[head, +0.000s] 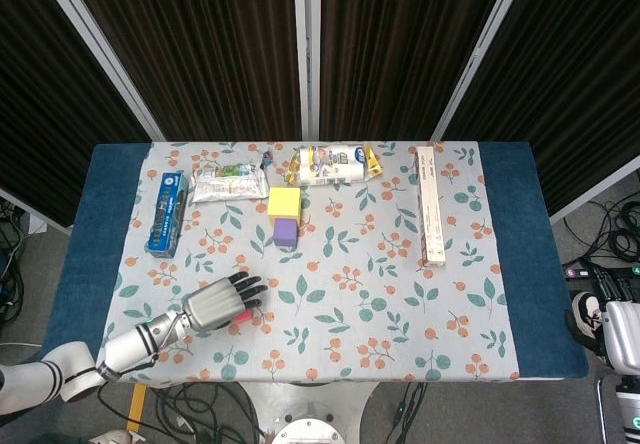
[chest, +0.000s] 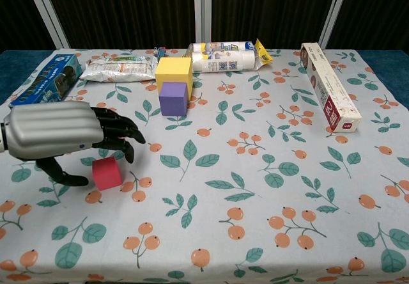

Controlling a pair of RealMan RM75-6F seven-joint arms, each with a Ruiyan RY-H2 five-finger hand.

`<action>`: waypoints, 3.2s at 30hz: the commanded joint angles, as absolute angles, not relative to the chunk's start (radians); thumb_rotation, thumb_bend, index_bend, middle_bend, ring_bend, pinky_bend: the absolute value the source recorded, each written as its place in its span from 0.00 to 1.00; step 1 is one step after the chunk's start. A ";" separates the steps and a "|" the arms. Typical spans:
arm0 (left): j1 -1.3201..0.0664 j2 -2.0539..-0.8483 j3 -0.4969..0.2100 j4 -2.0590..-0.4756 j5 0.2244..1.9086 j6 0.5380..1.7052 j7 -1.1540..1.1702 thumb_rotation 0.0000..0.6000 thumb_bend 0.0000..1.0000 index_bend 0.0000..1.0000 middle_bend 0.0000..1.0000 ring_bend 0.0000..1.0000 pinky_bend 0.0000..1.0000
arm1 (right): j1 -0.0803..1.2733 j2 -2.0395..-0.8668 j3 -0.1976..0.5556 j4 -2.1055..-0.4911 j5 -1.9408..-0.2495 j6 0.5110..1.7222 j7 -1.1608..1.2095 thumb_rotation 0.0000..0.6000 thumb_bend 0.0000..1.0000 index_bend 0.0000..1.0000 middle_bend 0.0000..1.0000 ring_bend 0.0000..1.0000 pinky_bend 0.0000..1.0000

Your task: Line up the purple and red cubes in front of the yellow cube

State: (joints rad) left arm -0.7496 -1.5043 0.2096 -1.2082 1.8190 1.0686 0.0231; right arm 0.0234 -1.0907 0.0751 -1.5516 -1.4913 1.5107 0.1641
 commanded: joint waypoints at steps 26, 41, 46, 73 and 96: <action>-0.790 -1.504 0.110 -1.173 1.824 1.143 -0.049 1.00 0.42 0.51 0.23 0.13 0.20 | 0.015 -1.082 0.074 -1.562 -1.489 1.524 0.159 1.00 0.29 0.09 0.15 0.13 0.24; -0.992 -1.635 0.035 -1.017 1.852 1.000 -0.043 1.00 0.42 0.50 0.12 0.08 0.19 | 0.005 -1.081 0.075 -1.554 -1.477 1.531 0.167 1.00 0.29 0.09 0.15 0.13 0.24; -1.023 -1.675 0.043 -0.952 1.848 0.962 -0.039 1.00 0.42 0.50 0.12 0.08 0.18 | 0.000 -1.080 0.074 -1.550 -1.472 1.532 0.171 1.00 0.29 0.09 0.15 0.13 0.24; -1.068 -1.801 0.094 -0.715 1.816 0.942 -0.068 1.00 0.41 0.45 0.09 0.08 0.17 | -0.018 -1.080 0.075 -1.543 -1.461 1.537 0.178 1.00 0.29 0.09 0.14 0.13 0.24; -0.975 -1.699 0.028 -0.914 1.685 1.057 -0.047 1.00 0.30 0.35 0.08 0.08 0.17 | -0.027 -1.083 0.075 -1.527 -1.472 1.551 0.201 1.00 0.29 0.09 0.14 0.13 0.24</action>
State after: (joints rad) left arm -1.0130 -1.7292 0.0584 -0.8466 1.7259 1.0145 -0.0471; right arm -0.0264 -1.0831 0.0752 -1.5268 -1.4721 1.5508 0.2014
